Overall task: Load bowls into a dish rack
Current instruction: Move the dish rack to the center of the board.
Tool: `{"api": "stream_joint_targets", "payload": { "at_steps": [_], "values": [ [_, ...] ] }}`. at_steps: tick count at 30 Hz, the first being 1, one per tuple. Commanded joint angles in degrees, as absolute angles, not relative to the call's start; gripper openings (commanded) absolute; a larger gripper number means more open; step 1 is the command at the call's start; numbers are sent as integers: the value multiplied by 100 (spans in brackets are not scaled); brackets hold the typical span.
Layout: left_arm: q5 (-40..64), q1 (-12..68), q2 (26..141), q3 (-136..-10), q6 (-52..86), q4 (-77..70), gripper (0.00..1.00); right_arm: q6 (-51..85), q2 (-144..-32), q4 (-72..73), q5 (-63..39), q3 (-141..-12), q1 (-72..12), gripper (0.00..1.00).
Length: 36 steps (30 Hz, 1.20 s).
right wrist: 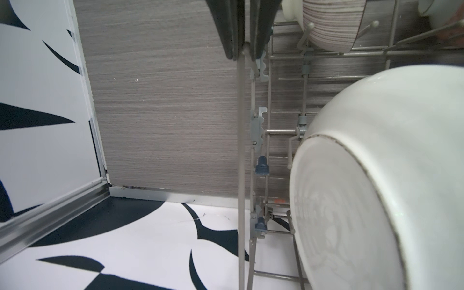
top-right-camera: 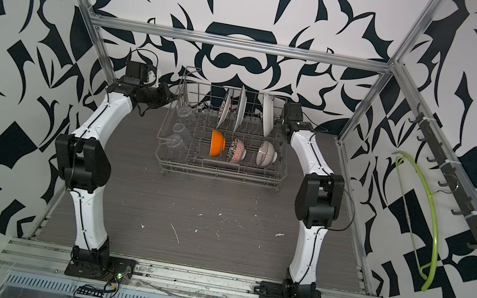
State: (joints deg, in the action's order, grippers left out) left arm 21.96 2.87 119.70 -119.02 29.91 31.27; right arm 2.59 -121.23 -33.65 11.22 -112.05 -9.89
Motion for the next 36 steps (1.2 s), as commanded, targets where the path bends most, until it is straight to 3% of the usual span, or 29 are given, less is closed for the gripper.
{"api": "stream_joint_targets", "payload": {
  "at_steps": [1, 9, 12, 14, 16, 17, 18, 19, 33, 36],
  "values": [
    [2211, 246, 12309, -12366, 2946, 3315, 0, 309, -12440, -3431, 464, -11459, -1147, 0],
    [2210, 229, 12406, -12479, 2988, 3356, 1, 220, -12709, -3622, 475, -11897, -1149, 0],
    [2215, 229, 12360, -12402, 2904, 3414, 6, 228, -12684, -3606, 488, -11824, -1152, 0],
    [2148, 211, 12289, -12352, 2792, 3510, 22, 238, -12614, -3556, 443, -11714, -1151, 6],
    [2027, 189, 12136, -12199, 2709, 3515, 37, 292, -12477, -3462, 439, -11561, -1149, 29],
    [1910, 176, 12047, -12116, 2631, 3511, 94, 303, -12375, -3323, 432, -11418, -1143, 55],
    [1800, 154, 11931, -12064, 2558, 3532, 99, 316, -12260, -3227, 424, -11303, -1145, 73],
    [1665, 130, 11805, -11982, 2488, 3546, 99, 324, -12142, -3130, 442, -11199, -1150, 93],
    [783, -637, 9348, -10600, 2246, 3248, 99, 273, -10468, -3197, 1464, -11066, -958, 95],
    [634, -634, 9001, -10301, 2213, 3457, 99, 406, -10100, -3241, 1893, -10846, -948, 100]
  ]
}}
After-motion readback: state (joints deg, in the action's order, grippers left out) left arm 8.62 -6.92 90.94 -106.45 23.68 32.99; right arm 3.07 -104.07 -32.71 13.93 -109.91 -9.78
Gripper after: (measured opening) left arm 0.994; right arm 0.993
